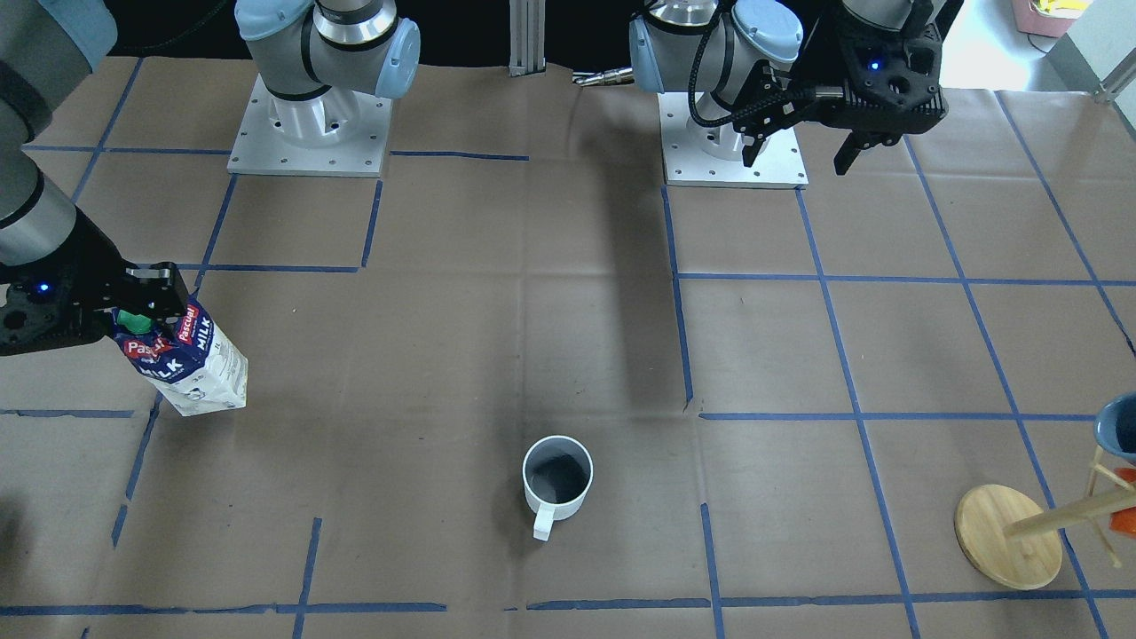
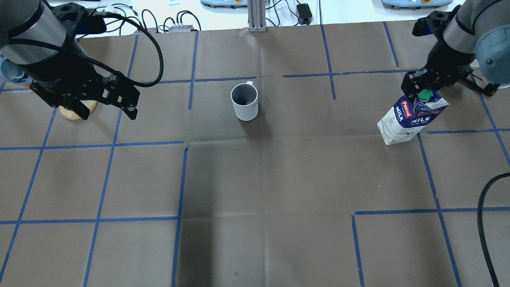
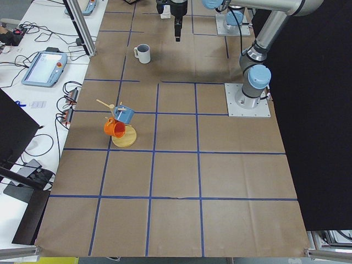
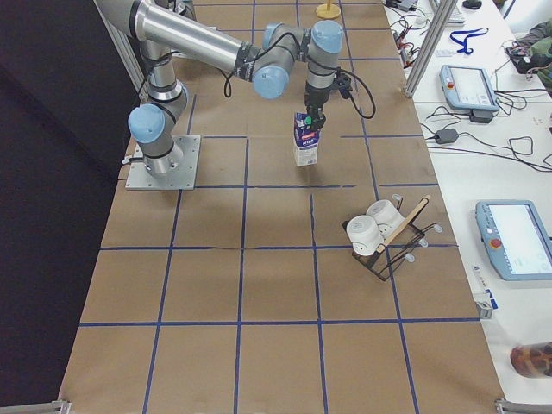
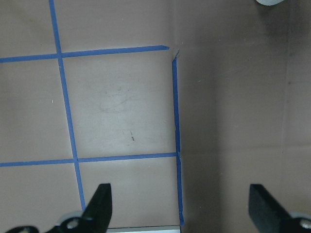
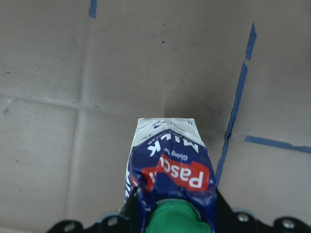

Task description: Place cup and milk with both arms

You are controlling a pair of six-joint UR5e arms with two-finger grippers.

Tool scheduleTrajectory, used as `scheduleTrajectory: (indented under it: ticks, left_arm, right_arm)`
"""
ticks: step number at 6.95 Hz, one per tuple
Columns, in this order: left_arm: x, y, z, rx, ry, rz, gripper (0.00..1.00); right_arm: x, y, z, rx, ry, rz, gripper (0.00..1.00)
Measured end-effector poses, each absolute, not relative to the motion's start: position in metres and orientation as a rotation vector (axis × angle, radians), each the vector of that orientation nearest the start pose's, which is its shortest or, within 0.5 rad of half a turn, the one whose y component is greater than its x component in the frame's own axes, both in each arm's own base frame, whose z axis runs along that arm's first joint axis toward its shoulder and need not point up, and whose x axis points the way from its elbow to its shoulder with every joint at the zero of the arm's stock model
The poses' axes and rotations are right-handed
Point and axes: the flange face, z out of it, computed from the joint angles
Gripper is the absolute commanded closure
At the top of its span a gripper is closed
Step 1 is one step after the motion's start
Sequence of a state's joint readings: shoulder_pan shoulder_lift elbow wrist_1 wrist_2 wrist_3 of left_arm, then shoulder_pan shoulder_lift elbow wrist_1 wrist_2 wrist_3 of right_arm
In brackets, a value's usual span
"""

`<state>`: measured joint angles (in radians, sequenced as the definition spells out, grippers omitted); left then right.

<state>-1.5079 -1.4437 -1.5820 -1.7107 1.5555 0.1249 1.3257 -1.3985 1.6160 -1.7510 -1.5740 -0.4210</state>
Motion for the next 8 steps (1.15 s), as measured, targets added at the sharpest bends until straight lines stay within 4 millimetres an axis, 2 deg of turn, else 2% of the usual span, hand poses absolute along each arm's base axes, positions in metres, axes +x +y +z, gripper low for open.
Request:
scheduleTrajectory:
  ticks: [1,2,4,6,8]
  left_arm:
    - [-0.107,-0.441,0.528,0.097,3.158,0.037,0.0]
    - [-0.107,-0.441,0.528,0.099,3.157,0.039,0.0]
    - [-0.107,-0.438,0.531,0.111,3.15,0.032,0.0]
    - [-0.107,-0.432,0.533,0.11,3.146,0.027,0.0]
    - [-0.108,-0.426,0.524,0.11,3.147,0.059,0.0]
  right_arm:
    - [0.011,-0.598,0.402,-0.235,3.119,0.093,0.48]
    - [0.037,-0.627,0.407,-0.212,3.125,0.105,0.48]
    - [0.106,-0.67,0.408,-0.154,3.138,0.079,0.48]
    - [0.17,-0.692,0.399,-0.041,3.123,0.05,0.48]
    - [0.239,-0.707,0.383,0.058,3.107,0.044,0.48]
